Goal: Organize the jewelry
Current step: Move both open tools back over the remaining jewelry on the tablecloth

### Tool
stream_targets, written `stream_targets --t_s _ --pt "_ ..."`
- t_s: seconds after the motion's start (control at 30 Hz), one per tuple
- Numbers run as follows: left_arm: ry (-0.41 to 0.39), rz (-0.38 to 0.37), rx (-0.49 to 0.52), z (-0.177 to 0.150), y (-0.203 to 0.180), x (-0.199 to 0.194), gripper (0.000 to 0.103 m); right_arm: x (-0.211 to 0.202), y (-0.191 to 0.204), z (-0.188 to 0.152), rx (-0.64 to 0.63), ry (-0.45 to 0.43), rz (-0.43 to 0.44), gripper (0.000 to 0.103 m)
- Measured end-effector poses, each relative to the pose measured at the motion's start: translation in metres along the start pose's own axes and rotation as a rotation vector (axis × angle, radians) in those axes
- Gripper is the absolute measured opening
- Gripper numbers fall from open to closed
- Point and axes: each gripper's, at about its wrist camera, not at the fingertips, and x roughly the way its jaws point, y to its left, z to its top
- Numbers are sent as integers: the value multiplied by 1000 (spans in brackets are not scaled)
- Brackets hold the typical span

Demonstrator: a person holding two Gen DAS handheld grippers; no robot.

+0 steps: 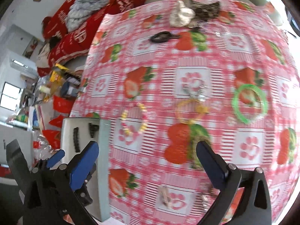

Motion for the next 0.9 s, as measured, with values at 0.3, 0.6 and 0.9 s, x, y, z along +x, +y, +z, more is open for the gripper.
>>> stream_targets --t_s 0.3,0.6,0.9 --pt "15 -41 70 10 -44 5 103 -9 -60 -7 85 34 -76 103" --pt "10 -45 92 30 -74 16 103 -11 -101 -1 147 46 -120 103" --pt "-1 -33 78 47 -90 34 103 0 -94 34 88 24 -79 103"
